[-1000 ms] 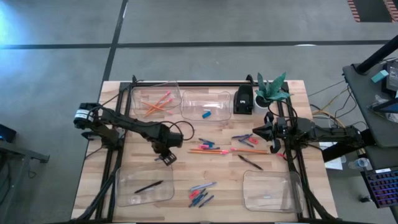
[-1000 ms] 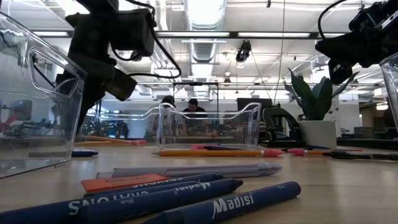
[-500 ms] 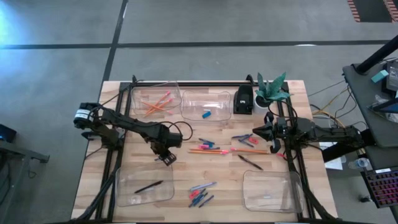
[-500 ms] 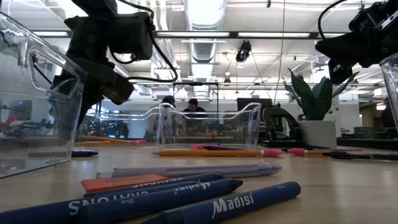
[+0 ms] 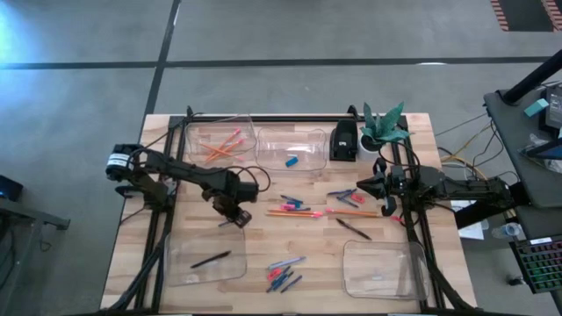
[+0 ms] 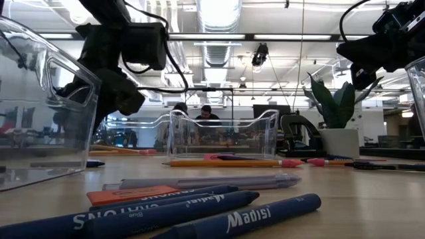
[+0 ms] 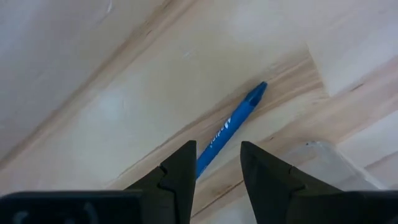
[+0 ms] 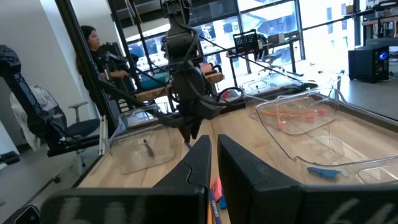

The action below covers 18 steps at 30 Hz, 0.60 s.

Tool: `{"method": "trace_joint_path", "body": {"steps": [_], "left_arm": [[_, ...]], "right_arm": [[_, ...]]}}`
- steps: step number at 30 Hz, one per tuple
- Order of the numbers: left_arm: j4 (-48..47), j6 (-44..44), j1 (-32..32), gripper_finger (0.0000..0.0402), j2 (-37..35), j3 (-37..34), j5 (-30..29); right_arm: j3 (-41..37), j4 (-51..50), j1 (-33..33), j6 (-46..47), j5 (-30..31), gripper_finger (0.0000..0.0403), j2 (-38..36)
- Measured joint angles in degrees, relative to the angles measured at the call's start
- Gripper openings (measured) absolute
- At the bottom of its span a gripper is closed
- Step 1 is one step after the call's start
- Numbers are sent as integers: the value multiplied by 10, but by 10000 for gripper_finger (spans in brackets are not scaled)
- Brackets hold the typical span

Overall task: Sort crayons/erasers/pens/pencils in bins
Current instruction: Adjust the bottom right transparent bin

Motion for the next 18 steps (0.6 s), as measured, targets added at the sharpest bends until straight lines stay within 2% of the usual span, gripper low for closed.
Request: {"method": "trace_joint_path", "body": {"steps": [6, 18], "left_arm": [[2, -11, -16, 111, -8, 8, 6], [2, -98, -85, 111, -9, 32, 15]], "right_arm": [[0, 0, 0, 0, 0, 22, 0], [0, 0, 0, 0, 0, 22, 0]]}}
